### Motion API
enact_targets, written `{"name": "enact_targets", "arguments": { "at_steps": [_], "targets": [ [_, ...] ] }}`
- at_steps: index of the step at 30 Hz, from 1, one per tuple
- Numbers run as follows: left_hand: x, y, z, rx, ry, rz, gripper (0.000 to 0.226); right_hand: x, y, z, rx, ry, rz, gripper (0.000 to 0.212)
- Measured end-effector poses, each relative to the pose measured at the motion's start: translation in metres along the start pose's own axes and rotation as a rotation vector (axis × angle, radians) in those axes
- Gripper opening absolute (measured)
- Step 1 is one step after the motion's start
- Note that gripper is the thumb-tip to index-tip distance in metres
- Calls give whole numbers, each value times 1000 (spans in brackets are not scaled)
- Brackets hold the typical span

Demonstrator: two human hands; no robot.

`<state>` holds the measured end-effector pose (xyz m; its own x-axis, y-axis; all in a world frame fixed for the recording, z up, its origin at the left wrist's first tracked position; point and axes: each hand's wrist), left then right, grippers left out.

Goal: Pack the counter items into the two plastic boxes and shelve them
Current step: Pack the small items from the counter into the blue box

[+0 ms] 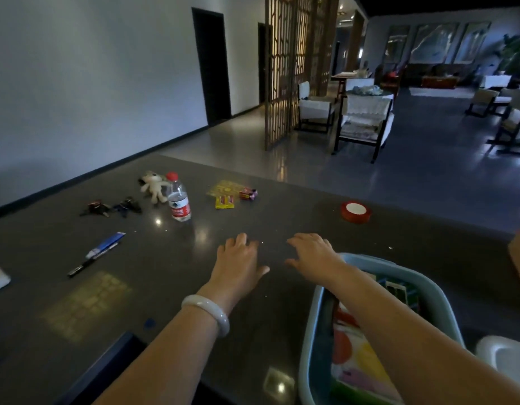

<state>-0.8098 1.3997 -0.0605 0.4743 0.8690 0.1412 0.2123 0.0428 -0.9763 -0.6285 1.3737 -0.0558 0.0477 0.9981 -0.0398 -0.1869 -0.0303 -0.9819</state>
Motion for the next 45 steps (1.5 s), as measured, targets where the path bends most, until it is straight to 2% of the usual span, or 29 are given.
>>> {"name": "enact_targets", "arguments": {
  "at_steps": [7,14,24,33,40,43,45],
  "targets": [
    [50,7,70,-3,-13,108,58,72,16,33,-11,11,84,57],
    [124,16,136,6,24,119,60,155,25,55,17,100,124,64],
    [210,69,204,-257,-115,258,66,246,60,62,243,256,188,78],
    [306,114,226,-367,-171,60,65,352,72,34,215,282,76,85],
    [359,152,246,-360,-166,70,67,433,84,7,235,242,19,95],
    [364,161,253,-374,-125,9,60,450,95,2,212,228,55,89],
    [362,163,253,-392,-103,-25,59,449,103,3,192,240,1,80]
  ]
}}
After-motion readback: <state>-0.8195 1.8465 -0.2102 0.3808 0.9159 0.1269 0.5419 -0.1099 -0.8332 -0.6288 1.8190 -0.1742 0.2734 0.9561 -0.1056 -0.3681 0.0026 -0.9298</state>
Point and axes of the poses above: each hand's wrist, its own x-axis towards the middle knuckle, its own y-axis out of the palm, z = x × y, and after that the axes turned 2 degrees about -x, right-handed
